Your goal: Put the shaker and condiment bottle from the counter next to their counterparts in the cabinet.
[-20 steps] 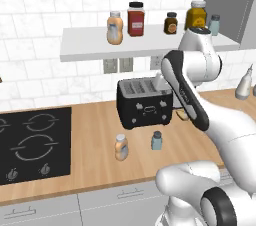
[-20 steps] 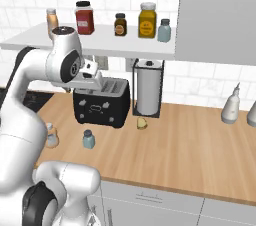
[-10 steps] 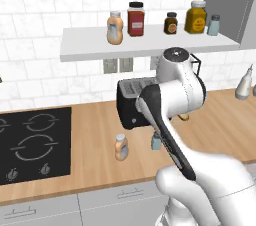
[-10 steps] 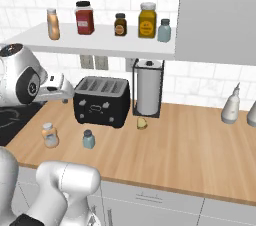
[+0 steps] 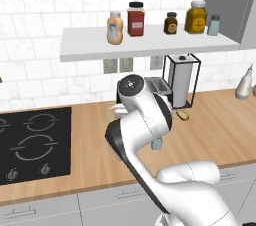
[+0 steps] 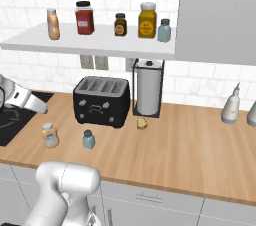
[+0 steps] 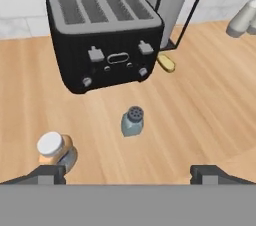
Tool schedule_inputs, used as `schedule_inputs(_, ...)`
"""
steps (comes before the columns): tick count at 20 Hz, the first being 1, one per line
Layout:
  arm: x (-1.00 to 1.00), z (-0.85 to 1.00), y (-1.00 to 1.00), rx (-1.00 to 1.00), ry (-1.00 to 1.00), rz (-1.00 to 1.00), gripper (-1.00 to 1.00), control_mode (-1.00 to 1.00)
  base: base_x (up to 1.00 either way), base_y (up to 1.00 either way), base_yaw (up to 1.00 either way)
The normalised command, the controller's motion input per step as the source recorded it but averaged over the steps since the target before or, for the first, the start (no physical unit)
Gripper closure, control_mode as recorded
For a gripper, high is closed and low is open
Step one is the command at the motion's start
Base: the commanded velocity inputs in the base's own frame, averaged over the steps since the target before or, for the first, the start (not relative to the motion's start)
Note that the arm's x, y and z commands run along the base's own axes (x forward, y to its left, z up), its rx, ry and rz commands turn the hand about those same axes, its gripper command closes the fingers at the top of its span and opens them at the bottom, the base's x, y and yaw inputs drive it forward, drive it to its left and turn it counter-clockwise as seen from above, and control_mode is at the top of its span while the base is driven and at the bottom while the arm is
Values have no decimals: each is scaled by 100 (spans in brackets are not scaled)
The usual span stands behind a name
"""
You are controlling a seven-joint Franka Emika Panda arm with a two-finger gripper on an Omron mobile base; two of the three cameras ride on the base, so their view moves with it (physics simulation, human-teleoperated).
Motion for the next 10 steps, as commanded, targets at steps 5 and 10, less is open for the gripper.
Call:
schedule_inputs(5, 22, -44, 29, -4, -1, -19, -100, -100, 0, 0, 0)
schedule_inputs(10, 23, -75, 24, -5, -1, -4, -100, -100, 0, 0, 0)
